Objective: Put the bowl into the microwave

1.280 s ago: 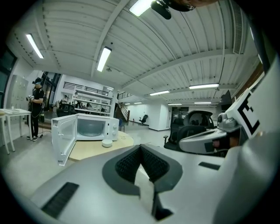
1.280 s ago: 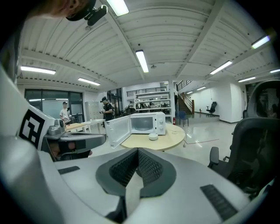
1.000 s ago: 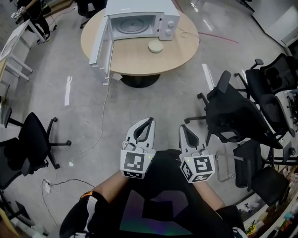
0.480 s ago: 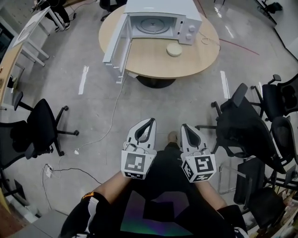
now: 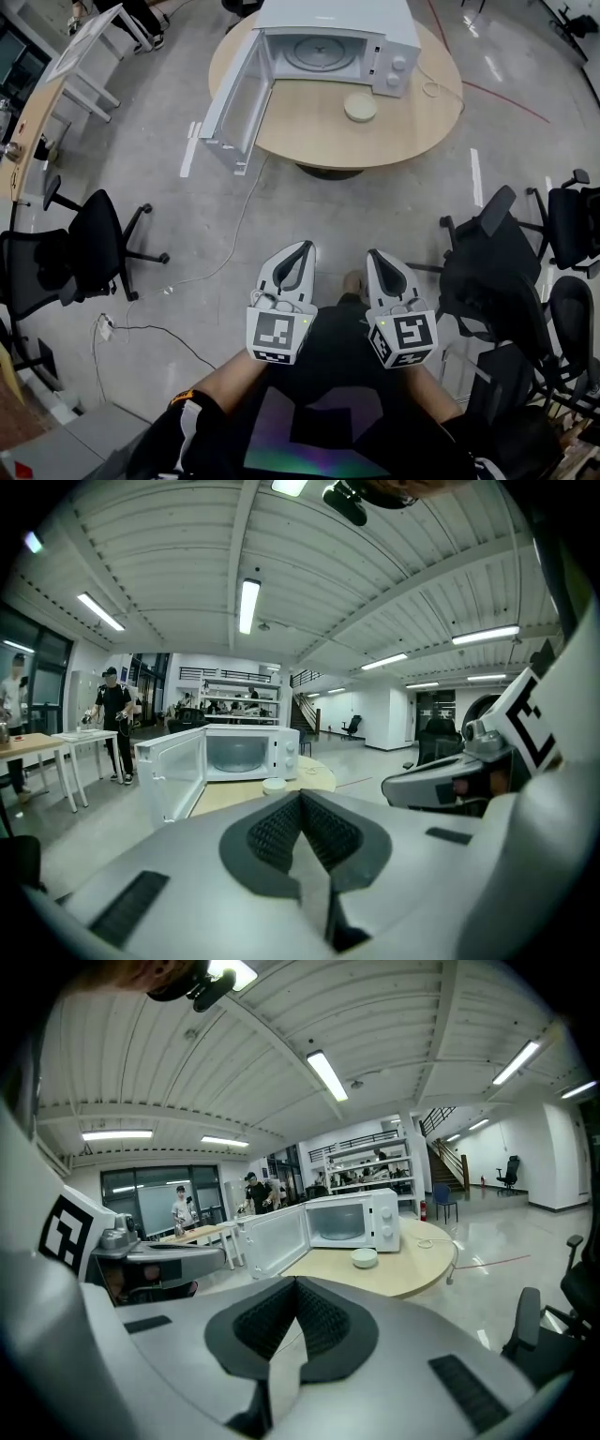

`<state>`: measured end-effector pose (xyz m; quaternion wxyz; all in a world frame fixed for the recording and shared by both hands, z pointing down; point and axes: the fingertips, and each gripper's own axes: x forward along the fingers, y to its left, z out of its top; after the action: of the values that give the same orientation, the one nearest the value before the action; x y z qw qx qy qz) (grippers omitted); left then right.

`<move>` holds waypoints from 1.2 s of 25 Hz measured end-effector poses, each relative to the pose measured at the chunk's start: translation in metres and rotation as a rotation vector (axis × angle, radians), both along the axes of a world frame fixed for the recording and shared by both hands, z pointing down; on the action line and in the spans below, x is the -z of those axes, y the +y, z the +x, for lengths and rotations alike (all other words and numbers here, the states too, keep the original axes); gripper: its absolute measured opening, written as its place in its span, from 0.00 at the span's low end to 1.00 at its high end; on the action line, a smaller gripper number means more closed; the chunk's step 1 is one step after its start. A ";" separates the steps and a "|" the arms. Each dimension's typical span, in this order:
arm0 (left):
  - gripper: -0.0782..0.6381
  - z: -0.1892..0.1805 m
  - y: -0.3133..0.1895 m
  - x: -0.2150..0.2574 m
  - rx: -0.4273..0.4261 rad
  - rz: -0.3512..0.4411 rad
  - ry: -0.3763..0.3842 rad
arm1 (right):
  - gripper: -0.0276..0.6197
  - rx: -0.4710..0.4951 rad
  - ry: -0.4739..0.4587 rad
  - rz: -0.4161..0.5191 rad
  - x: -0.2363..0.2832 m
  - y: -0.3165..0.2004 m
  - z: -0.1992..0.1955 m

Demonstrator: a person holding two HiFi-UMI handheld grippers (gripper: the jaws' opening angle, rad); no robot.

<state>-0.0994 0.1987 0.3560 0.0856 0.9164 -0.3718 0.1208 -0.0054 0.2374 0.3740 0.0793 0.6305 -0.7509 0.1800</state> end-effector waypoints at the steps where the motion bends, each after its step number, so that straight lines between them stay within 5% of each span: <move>1: 0.17 0.006 -0.002 -0.001 0.005 -0.001 -0.005 | 0.07 0.005 -0.004 0.000 -0.001 -0.003 0.007; 16: 0.17 0.094 -0.026 -0.001 0.085 0.031 -0.084 | 0.07 0.084 -0.073 0.036 -0.005 -0.038 0.100; 30: 0.17 0.119 -0.040 -0.008 0.116 0.016 -0.129 | 0.07 0.121 -0.109 0.021 -0.018 -0.058 0.127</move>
<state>0.0197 0.1583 0.3641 0.0611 0.8842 -0.4301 0.1716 0.1215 0.1793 0.3919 0.0425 0.5741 -0.7926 0.2009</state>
